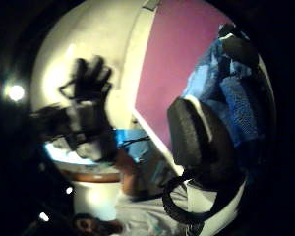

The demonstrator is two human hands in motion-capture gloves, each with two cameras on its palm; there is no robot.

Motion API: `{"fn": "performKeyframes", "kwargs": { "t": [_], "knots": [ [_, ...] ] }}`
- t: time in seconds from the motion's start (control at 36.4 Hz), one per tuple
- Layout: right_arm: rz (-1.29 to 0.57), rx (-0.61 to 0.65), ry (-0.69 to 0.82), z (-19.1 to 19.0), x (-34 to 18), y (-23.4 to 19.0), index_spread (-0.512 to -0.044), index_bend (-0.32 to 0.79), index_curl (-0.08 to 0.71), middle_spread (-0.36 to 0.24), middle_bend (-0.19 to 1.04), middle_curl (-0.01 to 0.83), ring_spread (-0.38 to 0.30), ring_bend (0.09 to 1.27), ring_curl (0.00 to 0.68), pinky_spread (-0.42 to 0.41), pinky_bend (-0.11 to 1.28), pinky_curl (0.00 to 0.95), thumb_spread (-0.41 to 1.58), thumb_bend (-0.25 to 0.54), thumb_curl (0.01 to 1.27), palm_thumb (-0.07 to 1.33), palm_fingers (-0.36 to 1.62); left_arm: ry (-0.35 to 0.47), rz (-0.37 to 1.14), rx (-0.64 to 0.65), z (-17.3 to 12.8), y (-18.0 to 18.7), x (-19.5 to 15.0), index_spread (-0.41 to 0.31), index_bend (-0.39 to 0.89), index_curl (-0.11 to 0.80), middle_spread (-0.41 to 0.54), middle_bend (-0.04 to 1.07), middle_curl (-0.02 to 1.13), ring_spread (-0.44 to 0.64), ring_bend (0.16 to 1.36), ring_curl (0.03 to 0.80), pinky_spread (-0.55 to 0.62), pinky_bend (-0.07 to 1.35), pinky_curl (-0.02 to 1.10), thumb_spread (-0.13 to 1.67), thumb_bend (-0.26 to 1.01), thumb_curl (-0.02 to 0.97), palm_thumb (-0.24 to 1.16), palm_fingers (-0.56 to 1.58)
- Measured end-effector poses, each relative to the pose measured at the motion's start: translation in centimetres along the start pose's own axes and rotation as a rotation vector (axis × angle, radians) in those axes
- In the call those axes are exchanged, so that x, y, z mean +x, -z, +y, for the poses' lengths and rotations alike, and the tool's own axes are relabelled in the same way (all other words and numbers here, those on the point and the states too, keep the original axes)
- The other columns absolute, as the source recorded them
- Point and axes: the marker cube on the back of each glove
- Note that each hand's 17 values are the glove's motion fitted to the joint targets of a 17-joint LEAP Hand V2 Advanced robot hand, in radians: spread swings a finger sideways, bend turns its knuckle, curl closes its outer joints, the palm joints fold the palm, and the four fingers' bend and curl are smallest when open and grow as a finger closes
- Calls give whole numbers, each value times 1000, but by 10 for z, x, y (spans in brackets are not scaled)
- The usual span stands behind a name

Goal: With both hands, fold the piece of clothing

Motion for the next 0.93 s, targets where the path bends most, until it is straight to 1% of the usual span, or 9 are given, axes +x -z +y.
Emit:
{"fn": "performKeyframes", "kwargs": {
  "t": [0.03,0.05,0.11,0.22,0.36,0.44,0.63,0.77,0.93],
  "knots": [
    [-7,8,6,2,3,9,-311,175,209,-147,181,421,-157,611,443,-142,538,423,1082,-86,382,756,733,-6,-8,0,0,1,2,-91,110,289,34,206,365,157,650,344,440,306,354,1494,103,204,323,399],
    [1,6,-12,6,6,18,-310,179,220,-137,174,420,-147,604,451,-125,536,424,1105,-71,374,739,727,-11,-17,-3,0,1,5,-91,107,286,32,210,367,154,652,344,438,302,352,1494,105,207,330,405],
    [62,-7,-89,18,13,39,-309,186,231,-115,174,412,-120,556,430,-67,500,401,1162,-50,358,707,708,-21,-33,-12,-2,-2,10,-90,106,282,17,219,371,136,652,342,433,302,350,1499,113,213,350,428],
    [279,40,-148,34,36,87,-306,203,262,-92,193,406,-77,448,380,36,436,366,1241,-29,335,666,680,-51,-72,-11,-12,-13,21,-90,112,277,-4,224,379,119,650,342,422,294,350,1497,115,218,364,438],
    [599,127,-285,40,106,139,-311,174,285,-74,199,407,-41,364,356,124,400,350,1310,-14,317,643,620,-77,-120,-14,-14,-11,46,-89,124,276,-16,219,385,109,643,341,416,286,349,1485,111,223,373,446],
    [684,178,-315,53,123,162,-313,169,293,-69,193,405,-26,341,343,160,362,337,1340,-11,309,634,597,-92,-112,-21,-11,-10,62,-89,125,277,-21,213,386,105,634,337,414,281,348,1477,106,225,375,450],
    [695,204,-357,72,135,167,-321,176,314,-70,184,398,-1,301,329,203,315,322,1381,-8,296,622,605,-152,-102,3,-17,-29,82,-89,114,272,-19,194,389,101,635,336,421,278,347,1457,86,225,367,442],
    [777,187,-391,74,142,156,-325,175,330,-71,183,394,12,267,324,218,283,319,1394,-7,293,624,575,-152,-161,-36,-20,-43,85,-84,120,271,-15,182,385,105,635,336,422,280,347,1452,76,225,368,435],
    [826,165,-407,77,145,150,-328,176,344,-71,176,385,21,234,320,230,264,323,1402,-3,292,638,537,-153,-244,-56,-16,-47,91,-86,126,271,-12,185,384,108,633,334,420,273,347,1469,83,227,394,433]
  ]
}}
